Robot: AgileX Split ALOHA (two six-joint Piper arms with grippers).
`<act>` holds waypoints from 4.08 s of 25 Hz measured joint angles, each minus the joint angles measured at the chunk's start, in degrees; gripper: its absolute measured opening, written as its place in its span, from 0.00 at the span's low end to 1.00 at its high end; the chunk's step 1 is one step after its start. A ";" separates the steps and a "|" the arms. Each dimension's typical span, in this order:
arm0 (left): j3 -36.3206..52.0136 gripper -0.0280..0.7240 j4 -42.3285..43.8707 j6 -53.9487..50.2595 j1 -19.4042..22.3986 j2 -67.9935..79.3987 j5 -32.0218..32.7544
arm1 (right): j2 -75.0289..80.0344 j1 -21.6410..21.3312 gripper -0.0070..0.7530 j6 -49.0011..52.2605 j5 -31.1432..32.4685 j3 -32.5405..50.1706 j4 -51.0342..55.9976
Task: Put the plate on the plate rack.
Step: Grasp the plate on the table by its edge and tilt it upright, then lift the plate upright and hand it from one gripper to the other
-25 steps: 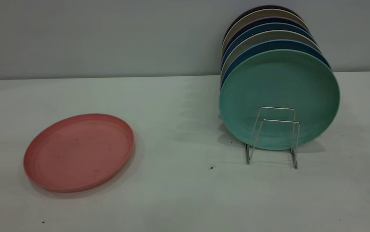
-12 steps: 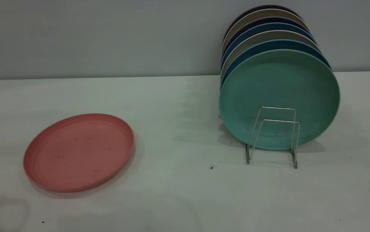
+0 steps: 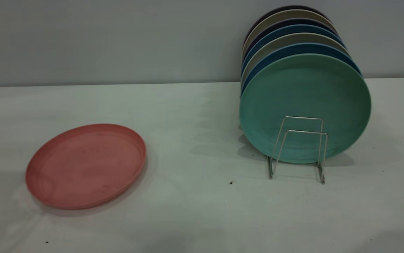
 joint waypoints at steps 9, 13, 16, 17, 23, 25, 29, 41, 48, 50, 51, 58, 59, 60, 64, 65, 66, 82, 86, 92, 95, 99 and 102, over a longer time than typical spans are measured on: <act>-15.86 0.41 -2.70 6.11 0.00 18.22 3.98 | 7.41 0.05 0.49 -8.48 -4.38 0.00 9.32; -21.81 0.41 -2.70 7.12 0.00 23.90 5.80 | 7.72 0.06 0.49 -10.85 -6.12 0.00 12.26; -25.11 0.41 -3.19 7.78 0.00 27.52 6.51 | 7.72 0.06 0.49 -11.85 -7.52 0.00 13.13; -25.92 0.41 -3.43 8.03 0.00 28.64 6.63 | 7.72 0.06 0.49 -12.09 -8.08 0.00 13.15; -29.38 0.41 -7.25 11.76 0.00 33.08 6.35 | 7.72 0.06 0.49 -12.24 -10.89 0.00 13.29; -30.04 0.41 -8.91 12.97 0.00 34.02 6.05 | 7.72 0.06 0.49 -12.26 -11.25 0.00 13.29; -30.38 0.41 -9.57 14.11 0.00 35.27 5.70 | 7.83 0.06 0.49 -12.26 -11.35 0.00 13.30; -30.88 0.20 -9.32 14.68 0.00 37.36 2.39 | 7.96 0.06 0.49 -12.31 -11.53 0.00 13.41; -30.94 0.17 -9.38 18.09 -0.26 36.88 -0.57 | 7.96 0.06 0.49 -12.31 -11.41 0.00 13.41; -30.94 0.16 -9.32 21.01 -0.83 36.33 -0.77 | 7.96 0.06 0.49 -12.31 -10.96 0.00 13.41; -30.94 0.15 -9.27 22.62 -1.25 35.91 -0.85 | 7.96 0.06 0.49 -12.44 -10.66 0.00 13.41; -30.82 0.09 -8.91 31.58 -8.08 29.23 1.18 | 8.02 0.06 0.49 -16.74 -6.74 0.00 13.35; -30.82 0.08 -8.91 32.82 -9.33 28.20 1.87 | 8.03 0.06 0.49 -17.26 -6.04 0.00 13.35; -30.77 0.07 -8.91 33.76 -10.54 27.01 2.67 | 8.14 0.06 0.49 -17.61 -5.55 -0.05 13.43; -29.98 0.06 -8.91 38.54 -14.64 22.74 5.83 | 10.37 0.38 0.49 -20.50 -1.73 -1.78 15.71; -29.27 0.06 -8.91 39.72 -15.38 21.55 6.40 | 11.42 0.73 0.49 -21.53 -0.93 -2.47 16.52; -28.42 0.06 -8.91 40.69 -16.24 20.52 6.92 | 12.57 1.29 0.49 -22.35 -0.02 -3.12 17.35; -13.95 0.06 -8.49 43.92 -28.52 2.59 8.70 | 28.48 10.86 0.67 -28.54 -0.91 -10.53 20.62; -12.60 0.06 -9.50 43.92 -31.80 -0.29 8.90 | 30.47 10.90 0.68 -29.80 -1.80 -10.78 23.04; -12.53 0.06 -10.92 43.92 -35.77 -1.30 8.90 | 31.89 11.47 0.68 -35.88 -2.70 -10.78 30.53; -12.53 0.06 -11.15 43.92 -36.79 -1.38 9.03 | 33.05 11.47 0.68 -38.14 -2.97 -10.78 33.30; -12.53 0.06 -12.33 43.92 -37.27 -1.40 9.09 | 34.75 12.12 0.68 -40.09 -3.29 -10.84 35.72; -12.53 0.06 -12.62 43.92 -37.27 -1.40 9.09 | 36.07 13.56 0.68 -42.24 -3.88 -10.84 38.15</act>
